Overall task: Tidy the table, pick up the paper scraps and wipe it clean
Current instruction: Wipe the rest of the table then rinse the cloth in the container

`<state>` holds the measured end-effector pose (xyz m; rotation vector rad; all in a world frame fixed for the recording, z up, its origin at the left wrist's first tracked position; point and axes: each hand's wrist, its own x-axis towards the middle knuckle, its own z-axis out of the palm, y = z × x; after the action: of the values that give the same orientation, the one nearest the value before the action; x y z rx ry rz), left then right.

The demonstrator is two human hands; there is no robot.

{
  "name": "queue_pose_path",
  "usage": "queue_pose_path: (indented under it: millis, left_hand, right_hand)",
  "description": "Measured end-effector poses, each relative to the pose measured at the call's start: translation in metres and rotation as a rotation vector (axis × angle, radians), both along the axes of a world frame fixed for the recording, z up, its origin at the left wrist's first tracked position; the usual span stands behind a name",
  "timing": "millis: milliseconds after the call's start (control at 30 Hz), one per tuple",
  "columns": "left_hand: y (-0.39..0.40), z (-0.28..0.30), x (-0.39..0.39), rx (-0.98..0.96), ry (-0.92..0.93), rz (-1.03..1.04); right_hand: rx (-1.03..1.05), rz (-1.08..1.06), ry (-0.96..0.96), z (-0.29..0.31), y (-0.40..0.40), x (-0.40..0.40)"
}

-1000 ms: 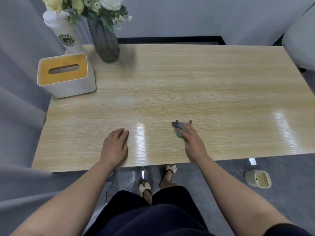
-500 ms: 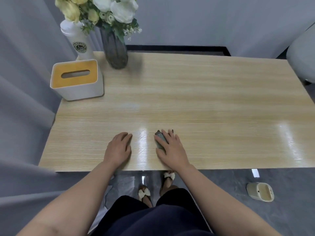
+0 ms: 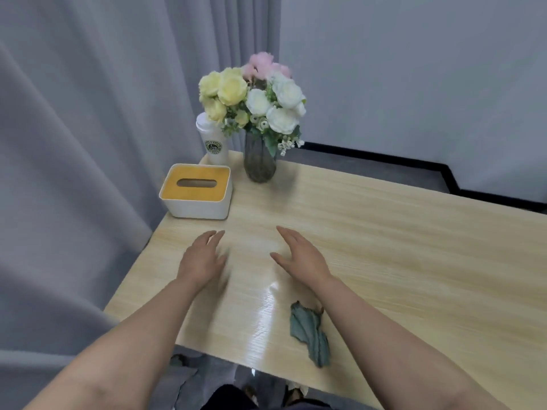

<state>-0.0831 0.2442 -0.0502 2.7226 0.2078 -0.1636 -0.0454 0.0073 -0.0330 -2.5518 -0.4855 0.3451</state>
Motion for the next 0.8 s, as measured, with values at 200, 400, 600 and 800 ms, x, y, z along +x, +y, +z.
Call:
queue_pose_path:
  millis: [200,400,600,800]
  left_hand:
    - [0.050,0.022,0.038,0.103,-0.011,0.129]
    - [0.108,0.024,0.086,0.108,0.069,0.163]
    - [0.149,0.008,0.121,0.020,0.185,0.108]
    - [0.153,-0.006,0.135,-0.119,0.267,0.077]
  right_hand:
    - [0.061,0.080,-0.014,0.029,0.058,0.063]
    - [0.078,0.079,0.031,0.038,0.127,0.115]
    - [0.056,-0.027,0.186,0.014,0.172,0.147]
    - [0.072,-0.068,0.289,-0.010,0.194,0.149]
